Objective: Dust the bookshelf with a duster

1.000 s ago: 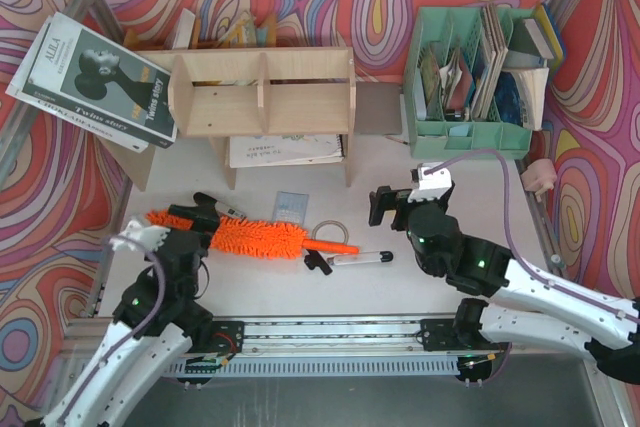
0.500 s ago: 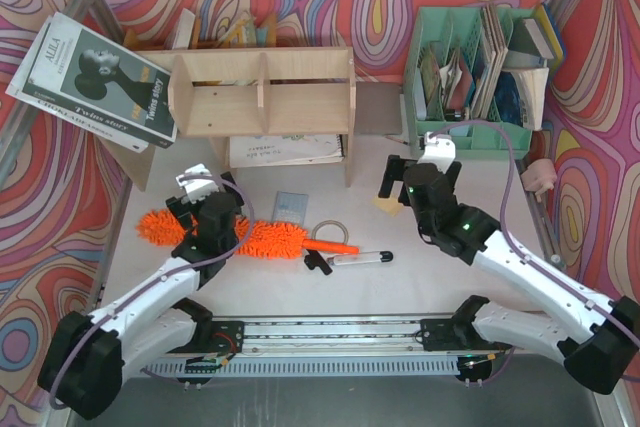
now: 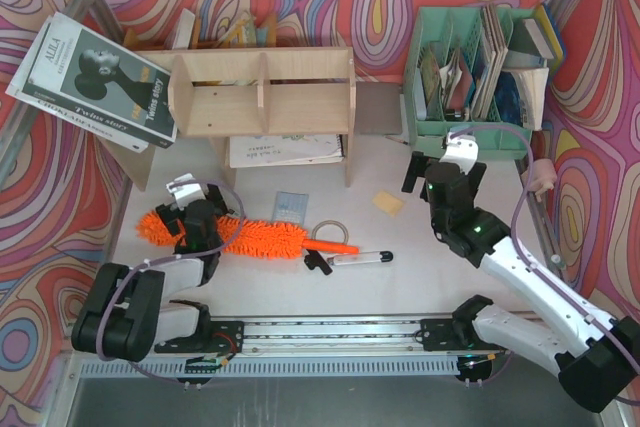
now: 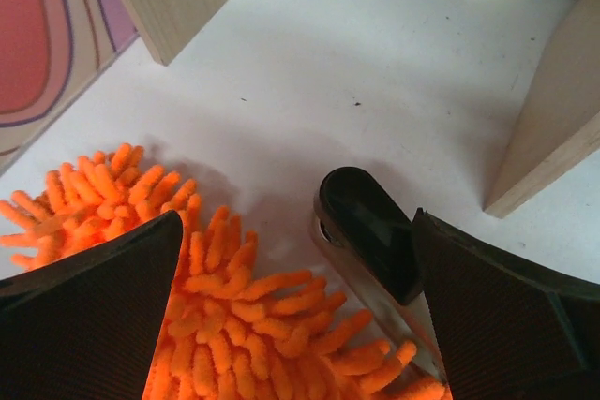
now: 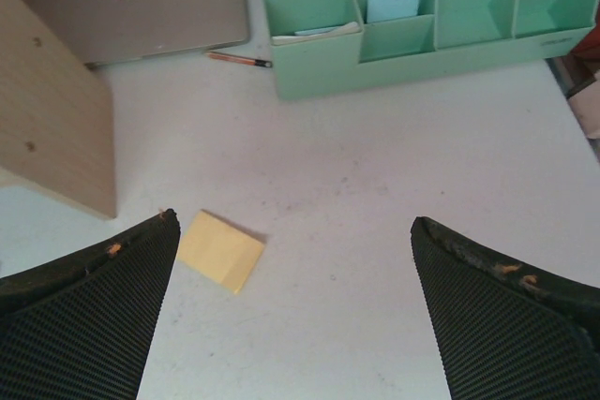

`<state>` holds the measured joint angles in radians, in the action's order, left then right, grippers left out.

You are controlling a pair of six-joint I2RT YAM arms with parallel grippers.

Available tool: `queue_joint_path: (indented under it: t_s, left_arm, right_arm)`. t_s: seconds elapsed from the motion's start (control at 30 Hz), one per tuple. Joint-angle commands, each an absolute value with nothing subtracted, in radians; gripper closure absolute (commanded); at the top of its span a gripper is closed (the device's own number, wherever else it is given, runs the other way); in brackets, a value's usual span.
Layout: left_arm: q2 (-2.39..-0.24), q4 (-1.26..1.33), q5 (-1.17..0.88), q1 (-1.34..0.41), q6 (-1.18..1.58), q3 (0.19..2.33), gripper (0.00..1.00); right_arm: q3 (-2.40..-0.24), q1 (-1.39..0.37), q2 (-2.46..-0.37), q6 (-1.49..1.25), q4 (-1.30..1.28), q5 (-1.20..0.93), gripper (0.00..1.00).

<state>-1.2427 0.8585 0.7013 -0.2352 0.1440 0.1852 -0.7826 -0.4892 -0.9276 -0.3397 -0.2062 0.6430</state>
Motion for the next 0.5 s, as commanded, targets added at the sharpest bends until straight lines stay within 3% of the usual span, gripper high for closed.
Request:
queue_joint_path:
  t_s: [0.0, 0.2, 0.47]
  left_arm:
    - [-1.248, 0.931, 0.511, -0.184, 0.189, 0.188, 0.02]
    - [-1.223, 1.029, 0.471, -0.178, 0.172, 0.133, 0.02]
    - [-1.2, 0.966, 0.44, -0.178, 0.161, 0.153, 0.02]
  right_arm:
    - [-0.737, -0.435, -0.952, -0.255, -0.075, 0.67, 0.01]
    - [-0.711, -0.358, -1.006, -0.288, -0.028, 0.602, 0.01]
    - [-0.689, -0.339, -1.012, -0.302, -0.003, 0.581, 0.01]
